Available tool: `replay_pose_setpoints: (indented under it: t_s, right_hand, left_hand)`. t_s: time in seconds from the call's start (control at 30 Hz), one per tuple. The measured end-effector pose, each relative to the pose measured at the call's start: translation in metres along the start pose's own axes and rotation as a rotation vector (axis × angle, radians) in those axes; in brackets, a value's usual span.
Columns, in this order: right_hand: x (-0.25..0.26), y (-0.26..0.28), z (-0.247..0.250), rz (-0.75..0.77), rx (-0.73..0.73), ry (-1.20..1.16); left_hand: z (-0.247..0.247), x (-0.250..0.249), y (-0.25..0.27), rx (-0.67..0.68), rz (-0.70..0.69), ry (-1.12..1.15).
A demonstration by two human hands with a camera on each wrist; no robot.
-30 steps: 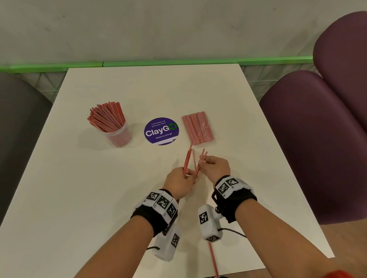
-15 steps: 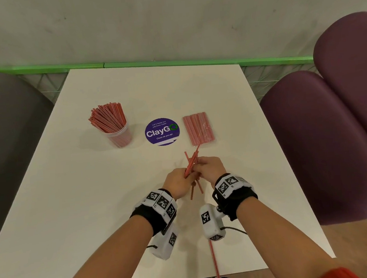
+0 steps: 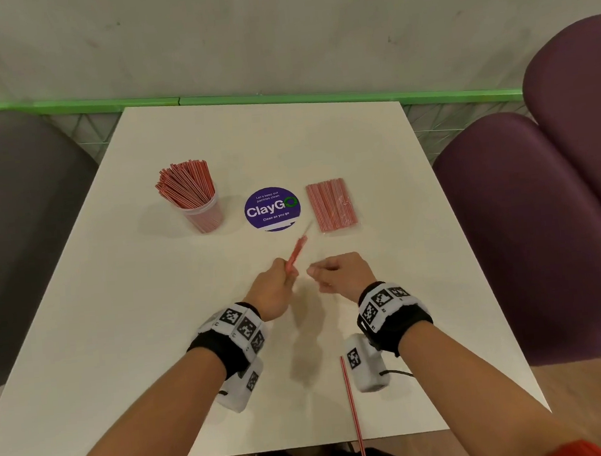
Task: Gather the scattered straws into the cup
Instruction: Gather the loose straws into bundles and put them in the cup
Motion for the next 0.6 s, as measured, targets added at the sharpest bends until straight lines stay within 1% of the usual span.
replay_pose_setpoints:
  t_s: [0.07,0.13,0.23,0.3,0.37,0.43,0.5,0.6]
  right_hand:
    - [-0.007,0.010,0.009,-0.020,0.060,0.298]
    - [-0.012,0.021,0.017,-0.068,0.178,0.589]
    - [-0.023,0.034,0.022,-0.157,0.288,0.849]
    - [-0.029,0.041,0.019,-0.201,0.351,0.994]
    - [-0.034,0.046,0.012,-0.224,0.400,1.102]
    - [-0.037,0.049,0.005,-0.214,0.400,1.149]
    - [-0.037,0.051,0.000,-0.202,0.371,1.156]
    - [-0.037,0.049,-0.004,-0.186,0.326,1.100]
  left_hand:
    - [0.007,0.011,0.004,0.011,0.024,0.008]
    - [0.013,0.021,0.010,0.046,0.041,-0.024]
    - [0.014,0.034,0.015,0.021,0.072,-0.142]
    - [0.010,0.041,0.021,0.004,0.136,-0.217]
    - [0.004,0.045,0.028,-0.020,0.192,-0.285]
    - [0.000,0.046,0.032,-0.084,0.229,-0.285]
    - [-0.003,0.045,0.031,-0.141,0.255,-0.239]
    - [-0.008,0.042,0.029,-0.157,0.267,-0.201]
Point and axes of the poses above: each hand's wrist, its own y-axis away from the middle knuckle, its own z-axis out of the back of the hand, x = y × z, the point moved 1 cm from there along -y, towards the middle knuckle, and after that the axes turned 2 degrees about z, right-handed, at the moved point
